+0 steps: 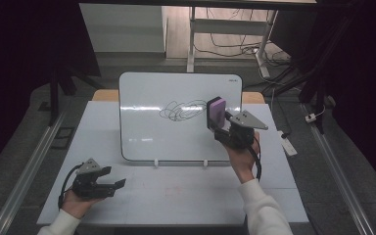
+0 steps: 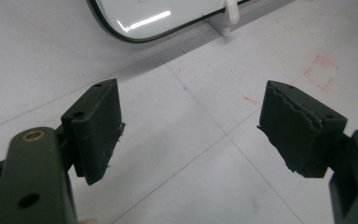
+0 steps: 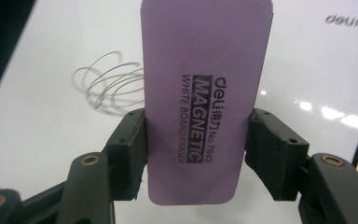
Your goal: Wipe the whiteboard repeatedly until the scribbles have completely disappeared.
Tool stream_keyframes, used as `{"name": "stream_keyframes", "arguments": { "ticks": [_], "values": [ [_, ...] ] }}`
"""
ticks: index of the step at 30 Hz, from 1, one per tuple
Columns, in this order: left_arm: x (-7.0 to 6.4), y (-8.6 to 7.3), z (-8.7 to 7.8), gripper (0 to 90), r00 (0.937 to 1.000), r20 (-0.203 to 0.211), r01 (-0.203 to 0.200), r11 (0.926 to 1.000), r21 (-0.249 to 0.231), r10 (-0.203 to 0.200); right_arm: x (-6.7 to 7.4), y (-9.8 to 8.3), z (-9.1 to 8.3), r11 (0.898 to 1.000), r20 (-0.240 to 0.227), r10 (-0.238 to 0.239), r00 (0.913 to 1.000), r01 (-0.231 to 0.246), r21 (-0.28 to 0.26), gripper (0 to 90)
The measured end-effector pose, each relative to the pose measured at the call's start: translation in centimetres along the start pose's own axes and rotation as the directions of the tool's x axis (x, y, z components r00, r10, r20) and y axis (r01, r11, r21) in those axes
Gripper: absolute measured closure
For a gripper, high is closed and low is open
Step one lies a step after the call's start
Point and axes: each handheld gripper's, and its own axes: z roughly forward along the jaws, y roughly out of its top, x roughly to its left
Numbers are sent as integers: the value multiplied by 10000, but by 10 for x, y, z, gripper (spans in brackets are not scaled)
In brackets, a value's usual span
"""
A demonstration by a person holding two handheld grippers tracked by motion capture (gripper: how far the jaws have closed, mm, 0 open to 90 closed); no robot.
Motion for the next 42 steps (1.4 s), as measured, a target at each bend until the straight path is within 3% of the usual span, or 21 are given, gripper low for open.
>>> {"name": "stream_keyframes", "arguments": {
  "ticks": [7,18,22,24,31,33,39,42],
  "values": [
    [3,1,1,219,10000,54,48,10000,-24,-48,-5,16,18,9998,367,-87,9993,79,208,406],
    [6,-2,1,219,9999,-59,99,10000,-4,-99,-5,26,44,9970,251,262,9993,-280,720,409],
    [5,-1,2,212,10000,-47,56,10000,75,-55,5,23,52,9937,-43,284,9996,-278,1086,410],
    [5,-2,3,211,10000,-80,28,9997,229,-26,18,20,59,9912,-403,298,9987,-243,1303,410],
    [3,-1,1,214,9998,-170,-41,10000,73,43,38,15,65,9896,-652,-69,9978,162,1431,409],
    [2,0,1,214,9999,-160,-52,10000,76,53,35,16,62,9888,-638,82,9979,14,1494,409],
    [4,0,1,214,9999,-167,16,10000,41,-16,7,19,49,9891,298,459,9985,-496,1388,410],
    [4,0,1,214,9999,-165,18,10000,43,-18,0,19,49,9869,258,833,9962,-861,1362,410]
  ]
}}
